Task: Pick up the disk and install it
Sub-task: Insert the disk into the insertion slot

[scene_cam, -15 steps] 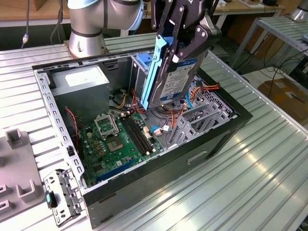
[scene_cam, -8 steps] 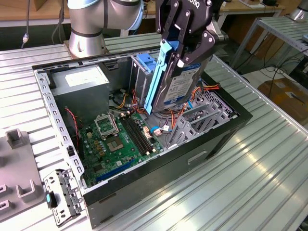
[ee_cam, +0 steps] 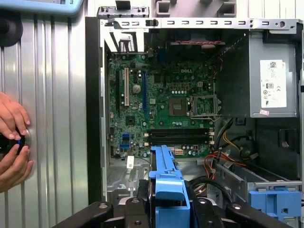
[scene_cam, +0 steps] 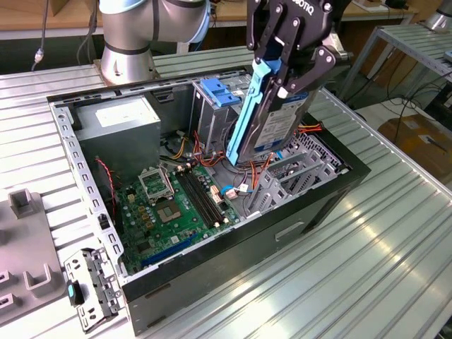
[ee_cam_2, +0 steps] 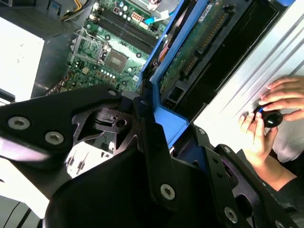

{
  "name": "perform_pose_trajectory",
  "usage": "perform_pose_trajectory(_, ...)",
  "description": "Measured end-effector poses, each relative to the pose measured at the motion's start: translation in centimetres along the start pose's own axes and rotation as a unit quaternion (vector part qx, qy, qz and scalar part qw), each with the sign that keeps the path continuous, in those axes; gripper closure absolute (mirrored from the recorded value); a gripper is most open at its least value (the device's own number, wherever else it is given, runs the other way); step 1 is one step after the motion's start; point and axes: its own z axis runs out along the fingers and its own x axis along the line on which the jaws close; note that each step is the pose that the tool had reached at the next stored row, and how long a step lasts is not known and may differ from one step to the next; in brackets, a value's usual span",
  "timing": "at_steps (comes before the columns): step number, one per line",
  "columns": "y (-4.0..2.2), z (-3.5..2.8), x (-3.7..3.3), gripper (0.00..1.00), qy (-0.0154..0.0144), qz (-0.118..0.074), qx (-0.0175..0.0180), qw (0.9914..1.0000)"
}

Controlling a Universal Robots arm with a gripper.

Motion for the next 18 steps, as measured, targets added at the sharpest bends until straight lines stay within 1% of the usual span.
perform_pose_trajectory(5, -0.98, 0.07, 0.03, 0.63, 0.0, 0.0, 0.0, 1.0)
perform_pose_trajectory(8, -1.3, 0.1, 0.05, 0.63, 0.0002, 0.0, 0.0, 1.0)
perform_pose_trajectory(12, -1.41, 0.13, 0.09, 0.63, 0.0002, 0.0, 0.0, 1.0)
perform_pose_trajectory(18, -1.42, 0.13, 0.09, 0.63, 0.0003, 0.0, 0.0, 1.0)
